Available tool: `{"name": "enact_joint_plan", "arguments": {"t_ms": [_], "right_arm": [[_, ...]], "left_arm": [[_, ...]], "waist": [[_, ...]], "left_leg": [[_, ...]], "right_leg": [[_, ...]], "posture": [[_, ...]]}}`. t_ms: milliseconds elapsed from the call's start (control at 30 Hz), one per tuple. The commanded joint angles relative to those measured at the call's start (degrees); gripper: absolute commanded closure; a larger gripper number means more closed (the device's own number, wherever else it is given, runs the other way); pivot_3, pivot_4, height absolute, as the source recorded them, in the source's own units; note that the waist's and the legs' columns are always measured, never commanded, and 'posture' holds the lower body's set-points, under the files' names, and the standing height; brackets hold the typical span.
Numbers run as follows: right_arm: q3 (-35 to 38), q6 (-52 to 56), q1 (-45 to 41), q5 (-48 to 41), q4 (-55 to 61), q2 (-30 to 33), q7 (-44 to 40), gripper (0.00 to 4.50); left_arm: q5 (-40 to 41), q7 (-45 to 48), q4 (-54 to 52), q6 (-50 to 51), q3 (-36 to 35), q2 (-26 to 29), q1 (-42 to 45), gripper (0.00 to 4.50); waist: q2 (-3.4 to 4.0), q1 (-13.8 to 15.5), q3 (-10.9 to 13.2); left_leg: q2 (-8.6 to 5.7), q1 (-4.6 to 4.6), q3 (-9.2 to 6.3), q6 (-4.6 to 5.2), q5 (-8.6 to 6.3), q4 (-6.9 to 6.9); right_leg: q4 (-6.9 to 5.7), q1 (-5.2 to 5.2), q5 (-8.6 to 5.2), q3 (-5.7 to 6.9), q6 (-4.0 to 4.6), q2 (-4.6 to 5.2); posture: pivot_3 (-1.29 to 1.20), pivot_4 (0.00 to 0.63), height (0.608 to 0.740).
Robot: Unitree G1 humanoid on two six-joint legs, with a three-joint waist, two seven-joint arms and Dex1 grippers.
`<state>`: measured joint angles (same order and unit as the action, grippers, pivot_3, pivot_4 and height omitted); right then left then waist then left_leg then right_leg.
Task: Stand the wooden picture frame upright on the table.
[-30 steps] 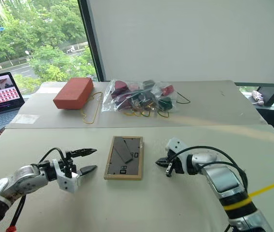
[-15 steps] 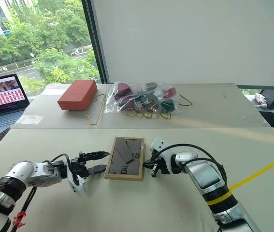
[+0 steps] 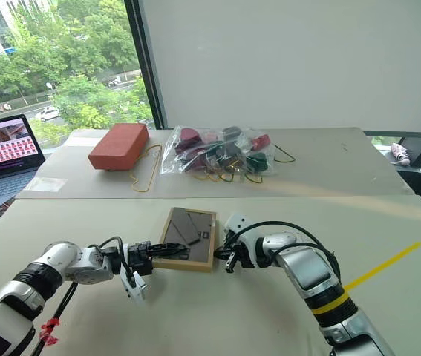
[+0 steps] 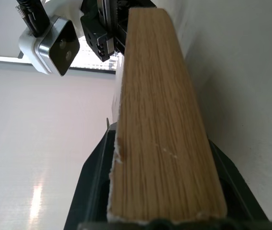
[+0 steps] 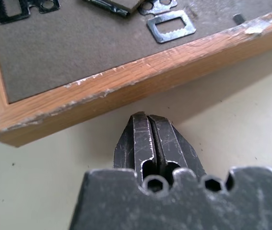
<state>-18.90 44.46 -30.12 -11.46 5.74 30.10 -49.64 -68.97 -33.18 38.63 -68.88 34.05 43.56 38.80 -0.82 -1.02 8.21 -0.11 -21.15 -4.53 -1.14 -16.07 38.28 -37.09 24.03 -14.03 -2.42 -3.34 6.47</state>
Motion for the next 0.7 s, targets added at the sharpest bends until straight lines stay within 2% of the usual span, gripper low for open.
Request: {"name": "enact_joint_plan", "arguments": {"t_ms": [33, 133, 200, 233, 433, 567, 600, 700], "right_arm": [[4.1, -0.7, -2.8, 1.0, -1.9, 2.9, 0.8, 4.5], [7.3, -1.5, -7.7, 0.6, -5.6, 4.3, 1.2, 4.5], [9.7, -1.1, -11.9, -0.5, -9.2, 3.5, 1.9, 3.88], [10.4, -0.8, -13.3, -1.0, -10.5, 3.0, 2.0, 3.77], [10.3, 10.0, -20.3, -10.3, -13.0, -9.3, -1.2, 1.57], [7.1, 10.2, -22.5, -10.2, -19.4, -12.7, -3.7, 0.27], [6.4, 9.3, -23.5, -9.7, -22.6, -13.7, -4.2, 0.05], [4.4, 5.7, -26.2, -7.4, -31.1, -15.6, -5.3, 0.05]], "left_arm": [[-0.4, 1.1, 0.4, -0.2, 2.6, 0.9, -2.3, 3.47], [0.6, 1.3, 0.2, 0.5, 2.2, 1.1, -2.9, 3.47], [1.3, 1.7, 0.1, 0.6, 2.0, 1.1, -3.3, 3.47], [1.6, 1.9, 0.1, 0.8, 2.0, 1.1, -3.4, 3.47], [2.2, 2.4, -0.8, 1.4, 2.0, 0.9, -4.0, 3.47], [2.8, 2.7, -1.5, 1.6, 2.0, 0.8, -4.3, 3.47], [3.0, 2.9, -1.7, 1.6, 2.0, 0.8, -4.4, 3.47], [3.3, 3.1, -2.3, 1.6, 1.9, 0.7, -4.7, 3.47]], "waist": [[0.0, 0.0, 0.0], [0.01, -0.4, 0.0], [0.04, -0.9, 0.0], [0.05, -1.1, 0.0], [0.16, -1.6, -0.1], [0.16, -1.1, -0.1], [0.16, -1.1, -0.1], [0.18, -1.3, -0.1]], "left_leg": [[0.0, 0.0, 0.0, 0.0, 0.0, 0.0], [0.0, 0.0, 0.02, 0.0, 0.0, 0.0], [0.01, 0.03, 0.03, 0.0, 0.0, -0.01], [0.01, 0.03, 0.03, 0.0, 0.0, -0.01], [0.02, 0.07, -0.01, 0.0, 0.0, -0.04], [-0.02, -0.02, -0.04, -0.01, 0.01, 0.0], [-0.05, -0.03, -0.04, 0.0, 0.0, 0.0], [-0.06, -0.02, -0.01, 0.0, 0.0, -0.02]], "right_leg": [[0.0, 0.0, 0.0, 0.0, 0.0, 0.0], [0.01, 0.07, 0.0, -0.02, 0.0, 0.0], [0.01, 0.1, 0.0, -0.02, 0.01, -0.01], [0.01, 0.1, 0.0, -0.02, 0.01, 0.0], [-0.08, 0.06, 0.0, -0.01, 0.01, -0.01], [-0.12, 0.08, 0.0, 0.02, 0.01, 0.03], [-0.1, 0.08, 0.01, 0.03, -0.01, 0.06], [-0.08, 0.12, 0.01, 0.03, -0.01, 0.06]], "posture": [[0.0, 0.15, 0.74], [0.0, 0.15, 0.74], [0.0, 0.15, 0.74], [0.0, 0.15, 0.74], [0.0, 0.15, 0.74], [0.0, 0.15, 0.74], [0.0, 0.15, 0.74], [0.0, 0.15, 0.74]]}}
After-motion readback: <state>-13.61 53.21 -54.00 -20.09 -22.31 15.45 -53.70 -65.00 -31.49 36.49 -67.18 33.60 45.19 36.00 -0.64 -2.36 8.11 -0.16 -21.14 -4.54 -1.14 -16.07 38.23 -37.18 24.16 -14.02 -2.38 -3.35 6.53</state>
